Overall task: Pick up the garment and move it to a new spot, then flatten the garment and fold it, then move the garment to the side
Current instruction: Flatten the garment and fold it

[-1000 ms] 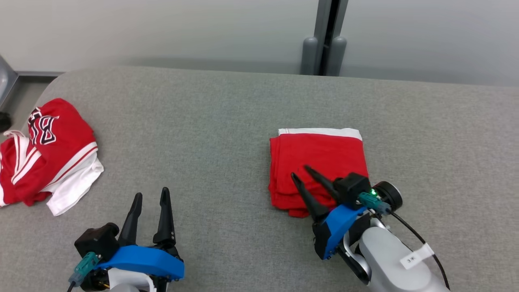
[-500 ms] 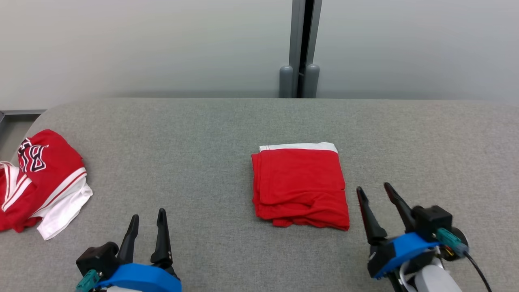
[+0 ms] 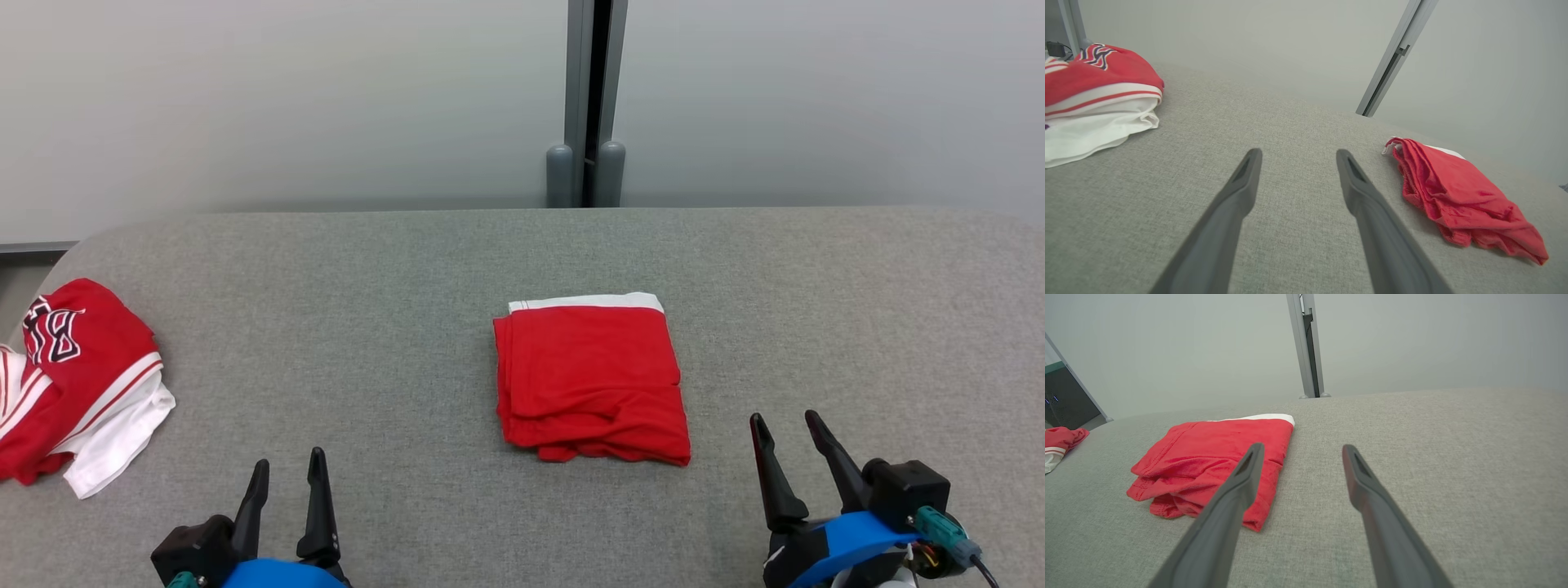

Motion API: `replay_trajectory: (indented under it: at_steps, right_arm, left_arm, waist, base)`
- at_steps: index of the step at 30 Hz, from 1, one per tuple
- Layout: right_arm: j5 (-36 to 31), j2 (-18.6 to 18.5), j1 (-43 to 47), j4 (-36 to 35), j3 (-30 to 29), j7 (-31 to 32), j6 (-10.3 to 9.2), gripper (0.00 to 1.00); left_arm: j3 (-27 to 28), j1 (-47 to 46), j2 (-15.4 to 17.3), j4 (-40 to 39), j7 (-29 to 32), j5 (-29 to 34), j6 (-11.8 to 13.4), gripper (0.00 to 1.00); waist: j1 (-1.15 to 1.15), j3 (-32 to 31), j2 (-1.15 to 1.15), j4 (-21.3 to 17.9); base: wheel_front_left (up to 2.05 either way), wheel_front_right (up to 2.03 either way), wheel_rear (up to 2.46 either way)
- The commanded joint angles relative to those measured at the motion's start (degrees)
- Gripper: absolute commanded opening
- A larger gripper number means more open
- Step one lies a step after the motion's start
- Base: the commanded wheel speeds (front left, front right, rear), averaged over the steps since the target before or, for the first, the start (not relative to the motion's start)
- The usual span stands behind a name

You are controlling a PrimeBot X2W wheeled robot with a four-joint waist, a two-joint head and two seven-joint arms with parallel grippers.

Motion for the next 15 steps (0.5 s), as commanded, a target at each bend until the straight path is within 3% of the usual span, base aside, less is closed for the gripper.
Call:
replay_trajectory:
  at_steps: [1,15]
  right_arm:
    - [-0.21,-0.09,0.66,-0.17,-0.08,-0.19,0.00,1.00]
    - [-0.35,-0.09,-0.15,1.40,0.07,-0.19,0.00,1.00]
  left_arm:
    - [0.35,0.61,-0.01,0.04,-0.16,0.48,-0.30,1.00]
    - [1.59,0.27,-0.92,1.02,-0.16,2.08,-0.99,1.00]
  waist:
    - [0.00,0.02,0.00,0.12]
    - [0.00,0.10,0.00,0.81]
  base:
    - [0.00,0.00,0.00]
    - [0.00,0.00,0.00]
